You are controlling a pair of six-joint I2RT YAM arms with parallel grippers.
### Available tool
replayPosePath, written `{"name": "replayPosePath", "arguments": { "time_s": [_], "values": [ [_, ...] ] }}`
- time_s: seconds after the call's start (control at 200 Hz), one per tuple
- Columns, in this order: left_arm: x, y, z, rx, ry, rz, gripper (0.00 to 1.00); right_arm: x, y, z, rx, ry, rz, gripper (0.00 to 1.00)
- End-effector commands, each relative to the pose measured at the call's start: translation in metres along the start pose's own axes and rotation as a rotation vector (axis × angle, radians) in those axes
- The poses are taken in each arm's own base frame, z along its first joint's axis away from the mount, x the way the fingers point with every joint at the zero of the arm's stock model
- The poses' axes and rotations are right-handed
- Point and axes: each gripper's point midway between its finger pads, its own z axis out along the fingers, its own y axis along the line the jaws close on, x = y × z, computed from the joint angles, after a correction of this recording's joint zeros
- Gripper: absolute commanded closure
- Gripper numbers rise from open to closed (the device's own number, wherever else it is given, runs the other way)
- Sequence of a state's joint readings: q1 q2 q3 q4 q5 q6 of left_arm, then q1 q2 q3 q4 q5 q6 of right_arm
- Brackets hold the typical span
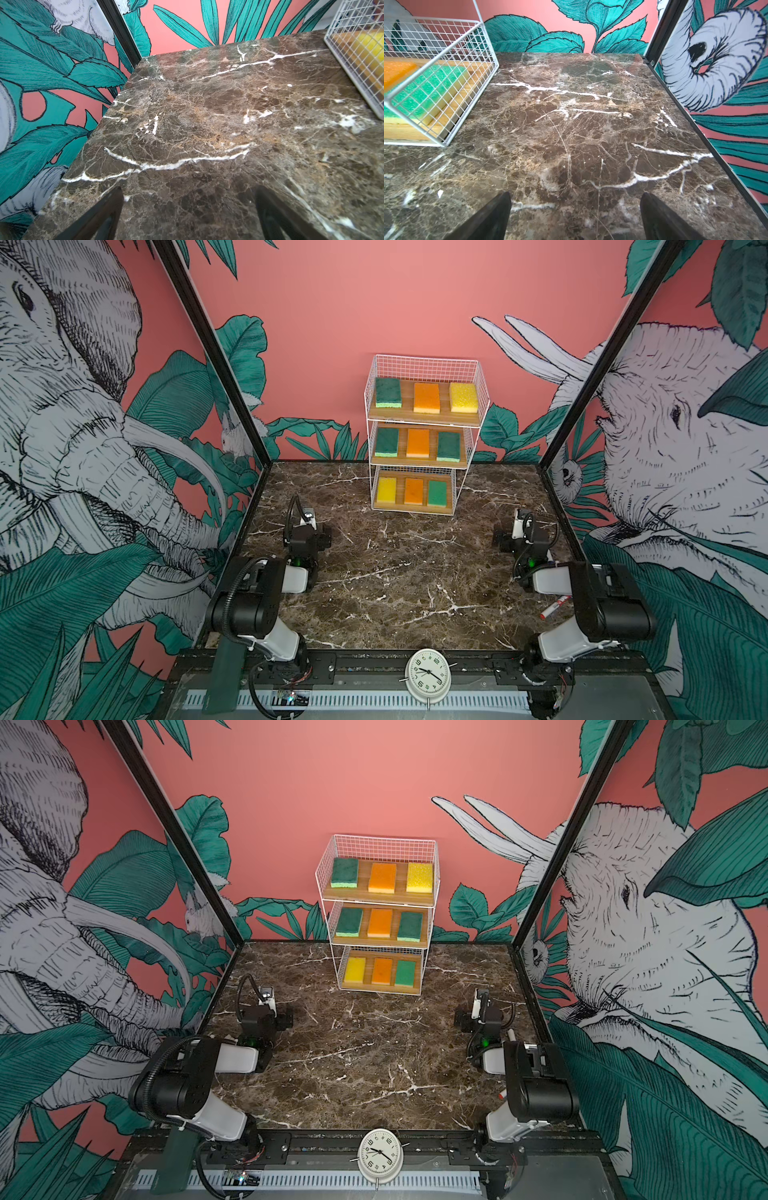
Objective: Place and organize the cleaning sponges onto the shelf
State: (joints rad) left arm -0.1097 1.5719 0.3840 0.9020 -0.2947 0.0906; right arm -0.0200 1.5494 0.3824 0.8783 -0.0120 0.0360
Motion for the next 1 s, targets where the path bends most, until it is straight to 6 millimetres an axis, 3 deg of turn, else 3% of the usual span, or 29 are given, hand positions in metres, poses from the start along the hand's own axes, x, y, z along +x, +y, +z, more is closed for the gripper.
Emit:
{"name": "replayPosePath", "arguments": {
  "time_s": [0.0,0.995],
  "values": [
    [-0.0118,0.0027,-0.0014,-0.002,-0.037,-0.004,0.0,-0.0125,0.0038,-0.0002,-0.016,-0.048,-0.017,0.01],
    [-0.012,0.0028,-0.0012,-0.003,-0.039,-0.005,0.0,-0.0121,0.0039,-0.0002,-0.016,-0.047,-0.017,0.01]
  ]
}}
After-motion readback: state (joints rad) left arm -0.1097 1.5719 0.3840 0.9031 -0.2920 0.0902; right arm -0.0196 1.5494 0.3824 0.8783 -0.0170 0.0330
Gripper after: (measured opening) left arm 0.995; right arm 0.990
